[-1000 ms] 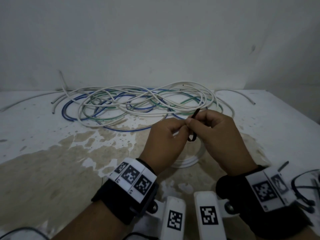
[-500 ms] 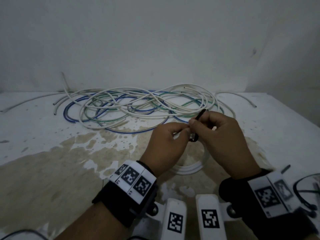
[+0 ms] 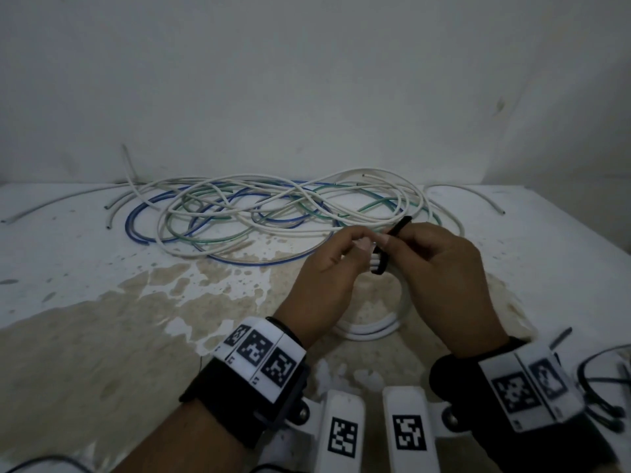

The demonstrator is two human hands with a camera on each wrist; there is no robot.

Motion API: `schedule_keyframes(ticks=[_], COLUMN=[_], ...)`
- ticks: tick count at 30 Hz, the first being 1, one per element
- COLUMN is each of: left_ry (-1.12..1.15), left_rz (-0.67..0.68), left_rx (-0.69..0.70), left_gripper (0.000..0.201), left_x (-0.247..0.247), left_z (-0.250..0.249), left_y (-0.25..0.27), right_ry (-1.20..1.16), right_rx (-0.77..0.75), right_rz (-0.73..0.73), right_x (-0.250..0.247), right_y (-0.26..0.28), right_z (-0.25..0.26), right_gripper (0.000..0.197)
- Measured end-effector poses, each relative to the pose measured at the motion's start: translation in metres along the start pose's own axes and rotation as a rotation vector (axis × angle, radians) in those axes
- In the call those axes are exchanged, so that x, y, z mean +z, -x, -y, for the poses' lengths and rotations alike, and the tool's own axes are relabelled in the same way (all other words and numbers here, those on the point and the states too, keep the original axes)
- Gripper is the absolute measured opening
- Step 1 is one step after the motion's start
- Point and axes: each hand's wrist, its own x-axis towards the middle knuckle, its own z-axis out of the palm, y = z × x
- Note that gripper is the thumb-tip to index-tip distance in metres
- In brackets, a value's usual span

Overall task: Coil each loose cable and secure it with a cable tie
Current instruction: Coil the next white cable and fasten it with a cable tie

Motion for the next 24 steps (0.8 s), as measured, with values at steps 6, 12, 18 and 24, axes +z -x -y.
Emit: schedule_keyframes(ticks=[6,12,18,24], left_ry=[-0.142,-0.194,-0.251,-0.167], left_rz=[-0.029,-0.056,-0.035,-0.019], left_rx=[0.072,0.129,0.105,0.016], left_gripper=[0.021,0.014,0.016,0.012], left_x=[0.001,0.001,-0.005,-0.003], left_z=[0.009,0.009,0.009,0.011], left_y=[0.001,0.0,-0.002,-0.002], right_ry=[-0.064,0.065,0.11,-0.013], right_rx=[0.026,-0.127,-0.277,-0.033], right_rz=[-0.014,0.029,-0.069,-0.006], right_x=[-0.005,-0.005,-0.014,-0.014], right_y=[-0.001,-0.003,-0.006,-0.006], right_z=[0.001,-0.006,0.002,0.003], right_gripper=[0.011,0.011,0.009,0.011])
